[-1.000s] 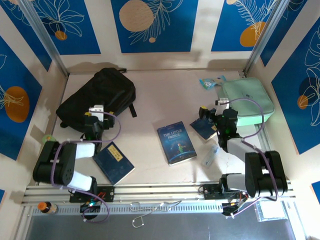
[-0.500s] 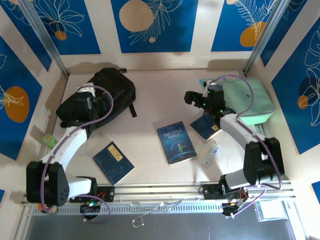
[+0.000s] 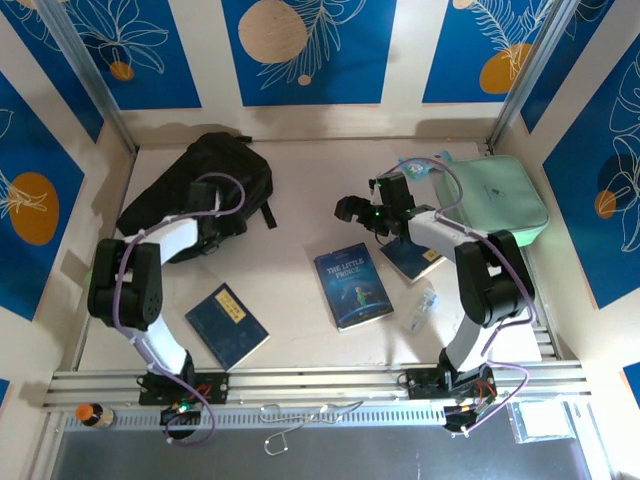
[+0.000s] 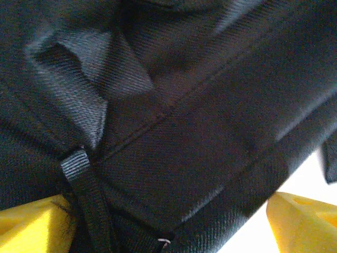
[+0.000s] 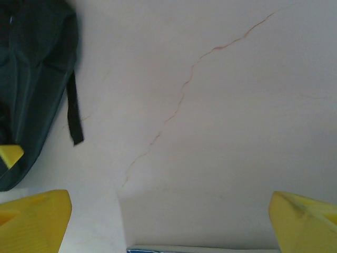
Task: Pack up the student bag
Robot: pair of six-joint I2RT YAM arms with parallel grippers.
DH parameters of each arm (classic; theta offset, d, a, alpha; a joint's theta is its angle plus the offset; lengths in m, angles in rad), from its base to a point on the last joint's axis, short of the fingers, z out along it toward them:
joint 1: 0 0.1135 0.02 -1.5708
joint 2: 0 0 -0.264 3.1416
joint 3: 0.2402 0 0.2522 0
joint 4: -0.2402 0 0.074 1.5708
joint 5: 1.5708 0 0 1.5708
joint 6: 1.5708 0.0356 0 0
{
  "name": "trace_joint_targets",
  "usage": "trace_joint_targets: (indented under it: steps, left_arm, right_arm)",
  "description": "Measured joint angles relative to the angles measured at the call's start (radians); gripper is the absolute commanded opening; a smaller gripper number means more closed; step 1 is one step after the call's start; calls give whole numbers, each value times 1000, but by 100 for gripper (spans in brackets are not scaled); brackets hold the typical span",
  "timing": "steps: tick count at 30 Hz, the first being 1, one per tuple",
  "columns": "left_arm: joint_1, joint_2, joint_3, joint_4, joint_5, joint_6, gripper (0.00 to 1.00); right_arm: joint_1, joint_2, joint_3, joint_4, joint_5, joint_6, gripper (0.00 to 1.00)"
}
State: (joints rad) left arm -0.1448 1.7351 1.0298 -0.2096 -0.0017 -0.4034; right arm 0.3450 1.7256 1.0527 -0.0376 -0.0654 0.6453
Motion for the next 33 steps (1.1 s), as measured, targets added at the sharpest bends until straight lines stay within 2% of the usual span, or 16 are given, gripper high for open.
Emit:
trace_joint_targets:
  steps: [10, 15, 20, 22, 28, 33]
  left_arm:
    - [-261, 238, 318, 6, 117, -64, 91]
    - [-327, 264, 410, -19, 192, -71, 93]
    - [-316, 173, 380, -50, 192, -67, 97]
    - [-302, 100, 329, -53, 183, -69, 97]
    - [-208, -90, 122, -18, 184, -125, 96]
    - [-161, -113, 13, -7, 193, -179, 95]
  right_arm:
    - [-18, 33, 0, 23, -41, 72, 95]
    - [-45, 33, -2, 29, -56, 96, 95]
    - [-37, 41, 9, 24, -86, 102, 92]
    - [-19, 75, 48, 19, -102, 105, 88]
    - [55, 257, 267, -7, -169, 112, 78]
    - [87, 419, 488, -53, -200, 111, 64]
